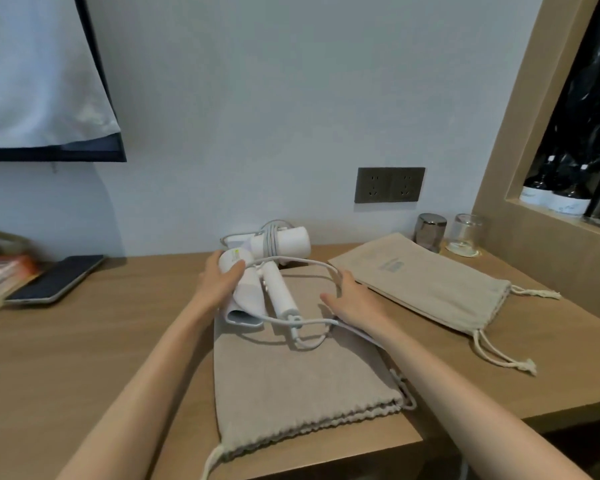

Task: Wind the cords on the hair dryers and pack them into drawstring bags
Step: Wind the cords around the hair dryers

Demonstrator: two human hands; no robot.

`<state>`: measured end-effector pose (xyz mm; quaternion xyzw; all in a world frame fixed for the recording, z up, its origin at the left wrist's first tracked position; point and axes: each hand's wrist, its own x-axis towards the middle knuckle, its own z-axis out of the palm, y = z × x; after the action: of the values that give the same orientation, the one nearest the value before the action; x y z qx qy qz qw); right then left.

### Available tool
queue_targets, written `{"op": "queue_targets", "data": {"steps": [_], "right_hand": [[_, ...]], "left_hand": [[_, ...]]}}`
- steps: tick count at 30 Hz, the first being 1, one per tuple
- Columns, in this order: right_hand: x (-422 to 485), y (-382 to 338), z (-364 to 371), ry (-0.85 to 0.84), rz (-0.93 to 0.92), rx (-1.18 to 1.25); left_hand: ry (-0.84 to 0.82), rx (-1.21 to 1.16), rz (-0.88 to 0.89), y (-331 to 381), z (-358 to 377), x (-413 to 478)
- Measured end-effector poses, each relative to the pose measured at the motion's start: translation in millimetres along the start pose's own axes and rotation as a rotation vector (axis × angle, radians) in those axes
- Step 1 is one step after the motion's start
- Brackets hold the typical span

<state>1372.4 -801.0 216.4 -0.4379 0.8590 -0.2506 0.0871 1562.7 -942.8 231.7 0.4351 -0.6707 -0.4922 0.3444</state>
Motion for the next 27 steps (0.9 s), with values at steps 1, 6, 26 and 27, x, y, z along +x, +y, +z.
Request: {"op": "queue_targets", "data": {"steps": [1,6,26,27], "right_hand": [[5,2,3,0.014,0.010,-0.014],[21,6,11,0.085,0.063,0.027],[12,-7,26,0.385,-0.334,0.493],[11,-8,24,0.417,-0.313,0.528]], "left_hand": [[0.000,-0.044,-0.021,-1,1,2],[-0.012,-0.217,-0.080,-11,4,15],[-0.264,-0.069,-0.119,4,-1,-2],[-0.253,-0.085,-0.131,3,-3,-3]]}}
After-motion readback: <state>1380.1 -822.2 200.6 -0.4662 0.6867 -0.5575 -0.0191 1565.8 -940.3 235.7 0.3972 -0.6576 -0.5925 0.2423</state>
